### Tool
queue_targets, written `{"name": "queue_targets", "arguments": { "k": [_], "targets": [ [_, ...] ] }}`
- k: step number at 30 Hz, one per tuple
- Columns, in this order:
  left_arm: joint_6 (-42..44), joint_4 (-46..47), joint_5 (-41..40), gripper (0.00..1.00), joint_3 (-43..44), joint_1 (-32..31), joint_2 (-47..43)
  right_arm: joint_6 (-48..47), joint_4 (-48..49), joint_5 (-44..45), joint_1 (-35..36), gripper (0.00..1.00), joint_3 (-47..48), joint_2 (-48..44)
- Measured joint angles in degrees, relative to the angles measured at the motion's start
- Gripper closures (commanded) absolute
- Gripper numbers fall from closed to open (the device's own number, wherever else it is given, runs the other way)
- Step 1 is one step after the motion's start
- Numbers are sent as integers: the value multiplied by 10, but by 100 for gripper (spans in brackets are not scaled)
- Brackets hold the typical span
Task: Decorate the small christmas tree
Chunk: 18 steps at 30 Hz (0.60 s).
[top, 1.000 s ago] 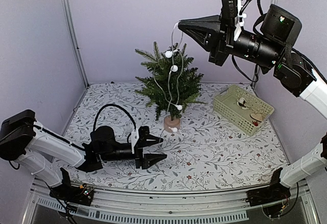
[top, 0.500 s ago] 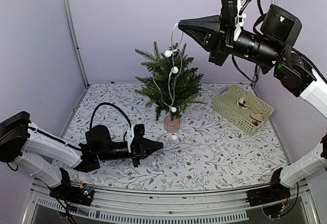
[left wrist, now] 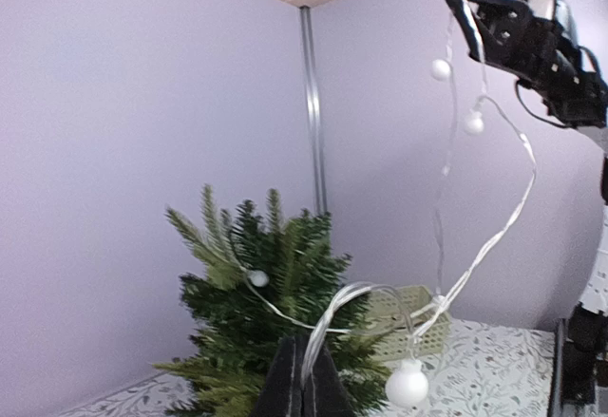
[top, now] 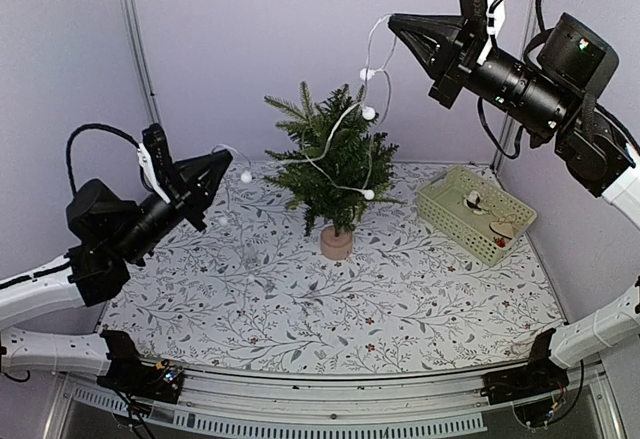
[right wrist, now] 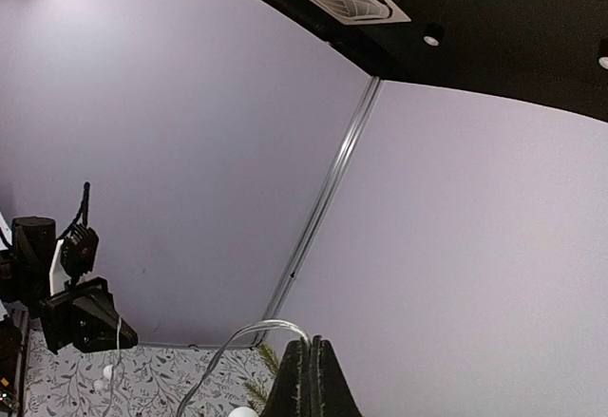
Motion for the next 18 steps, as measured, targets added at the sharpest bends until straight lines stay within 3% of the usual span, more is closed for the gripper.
{"name": "queue_targets", "arguments": {
  "k": [8, 18],
  "targets": [
    [2, -116, -60, 100, 120, 87, 32, 20, 38, 72, -74, 100, -14, -9],
    [2, -176, -59, 100, 207, 165, 113, 61, 66, 74, -190, 100, 8, 45]
  ]
}}
